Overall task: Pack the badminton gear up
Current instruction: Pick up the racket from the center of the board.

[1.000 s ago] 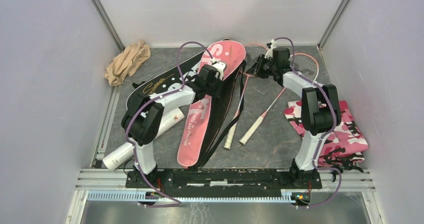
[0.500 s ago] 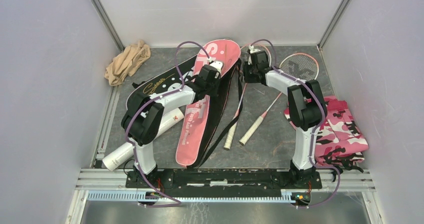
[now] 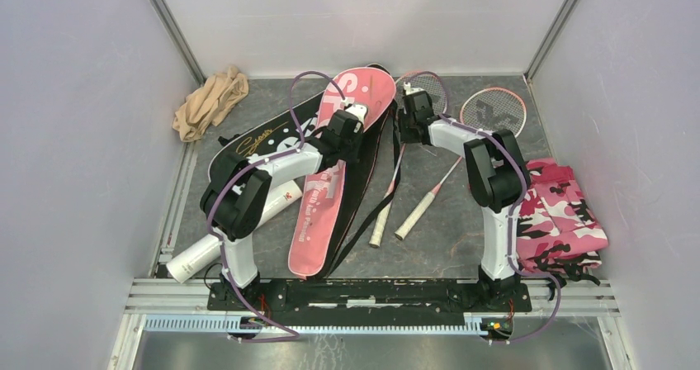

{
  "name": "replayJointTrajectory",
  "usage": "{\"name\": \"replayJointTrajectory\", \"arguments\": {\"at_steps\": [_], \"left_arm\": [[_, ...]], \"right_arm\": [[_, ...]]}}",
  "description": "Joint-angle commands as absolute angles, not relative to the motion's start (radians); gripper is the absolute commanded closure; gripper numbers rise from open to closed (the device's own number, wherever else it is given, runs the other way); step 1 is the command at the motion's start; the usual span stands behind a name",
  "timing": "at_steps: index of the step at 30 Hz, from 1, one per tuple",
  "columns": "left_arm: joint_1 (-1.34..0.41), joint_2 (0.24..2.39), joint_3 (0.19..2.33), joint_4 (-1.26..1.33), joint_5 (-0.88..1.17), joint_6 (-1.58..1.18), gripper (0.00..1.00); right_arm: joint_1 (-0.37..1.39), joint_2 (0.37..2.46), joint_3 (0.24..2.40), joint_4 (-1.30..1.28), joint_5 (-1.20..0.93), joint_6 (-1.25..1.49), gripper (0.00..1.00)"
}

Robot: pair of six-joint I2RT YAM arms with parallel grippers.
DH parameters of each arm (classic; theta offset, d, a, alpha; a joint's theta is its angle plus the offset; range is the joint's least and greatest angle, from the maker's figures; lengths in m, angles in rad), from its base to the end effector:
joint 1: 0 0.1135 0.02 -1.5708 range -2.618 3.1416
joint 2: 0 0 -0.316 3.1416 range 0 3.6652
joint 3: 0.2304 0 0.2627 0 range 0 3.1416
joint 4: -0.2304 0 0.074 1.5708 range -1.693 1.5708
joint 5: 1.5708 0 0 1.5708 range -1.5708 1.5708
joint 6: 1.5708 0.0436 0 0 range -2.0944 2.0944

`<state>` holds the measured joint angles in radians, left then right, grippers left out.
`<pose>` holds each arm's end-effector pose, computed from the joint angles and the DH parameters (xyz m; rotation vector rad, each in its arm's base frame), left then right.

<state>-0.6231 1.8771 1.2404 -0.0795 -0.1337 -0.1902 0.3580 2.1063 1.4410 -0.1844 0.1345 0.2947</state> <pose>0.3648 -0.2550 0.2340 0.4242 2.2546 -0.2720 0.4674 0.1686 0.1866 -0.0151 2.4148 0.1378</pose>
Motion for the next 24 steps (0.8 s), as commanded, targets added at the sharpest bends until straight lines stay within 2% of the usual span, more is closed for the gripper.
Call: {"name": "replayJointTrajectory", "arguments": {"at_steps": [1,4,7,13,19,24], "left_arm": [[-0.617,1.854,1.227,-0.070,-0.158,-0.242,0.98],[-0.617,1.850,1.221,-0.065,-0.163,-0.247,0.98],[-0.617,1.847,1.218,-0.063,-0.176,-0.259,0.98],[-0.617,1.844,1.221,-0.063,-0.191,-0.267,0.98],[-0.617,1.850,1.226,-0.067,-0.198,-0.269,0.98],[-0.620,1.859,1.237,-0.073,-0.197,-0.274,0.98]], "right_arm": [[0.377,2.147,1.466,-0.178,0.195,0.288,0.62],[0.379,2.157,1.451,-0.173,0.217,0.293,0.65],[0.379,2.168,1.437,-0.167,0.238,0.300,0.73],[0.378,2.187,1.477,-0.203,0.306,0.316,1.00],[0.371,2.132,1.586,-0.258,0.253,0.379,1.00],[0.349,2.063,1.634,-0.269,0.127,0.445,1.00]]}}
